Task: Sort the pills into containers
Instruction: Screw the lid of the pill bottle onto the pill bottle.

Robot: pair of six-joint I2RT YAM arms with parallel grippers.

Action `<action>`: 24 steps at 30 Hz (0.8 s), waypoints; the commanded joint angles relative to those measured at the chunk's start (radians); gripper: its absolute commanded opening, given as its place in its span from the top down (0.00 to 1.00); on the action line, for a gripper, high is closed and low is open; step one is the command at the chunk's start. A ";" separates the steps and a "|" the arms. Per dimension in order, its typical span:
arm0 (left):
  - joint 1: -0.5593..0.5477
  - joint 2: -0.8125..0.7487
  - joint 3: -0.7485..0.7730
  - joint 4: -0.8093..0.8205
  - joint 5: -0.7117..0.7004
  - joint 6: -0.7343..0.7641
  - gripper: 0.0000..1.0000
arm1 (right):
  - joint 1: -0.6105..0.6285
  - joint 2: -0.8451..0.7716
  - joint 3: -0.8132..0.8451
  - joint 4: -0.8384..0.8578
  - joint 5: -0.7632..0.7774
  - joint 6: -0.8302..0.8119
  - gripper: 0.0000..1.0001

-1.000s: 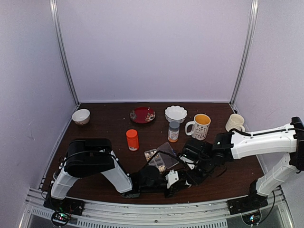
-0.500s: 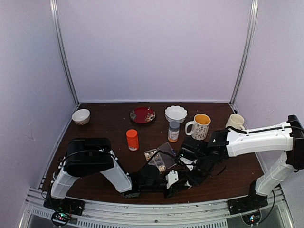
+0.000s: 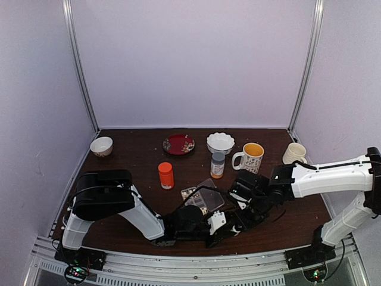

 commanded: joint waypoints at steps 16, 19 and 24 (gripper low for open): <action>-0.064 -0.032 -0.017 0.002 -0.141 0.048 0.54 | -0.049 -0.035 -0.103 0.085 -0.011 0.160 0.86; -0.040 -0.010 -0.039 0.083 -0.069 -0.010 0.50 | -0.049 -0.017 -0.091 0.073 -0.012 0.137 0.86; -0.024 0.005 -0.034 0.102 -0.051 -0.012 0.49 | -0.049 -0.012 -0.072 0.061 0.004 0.113 0.86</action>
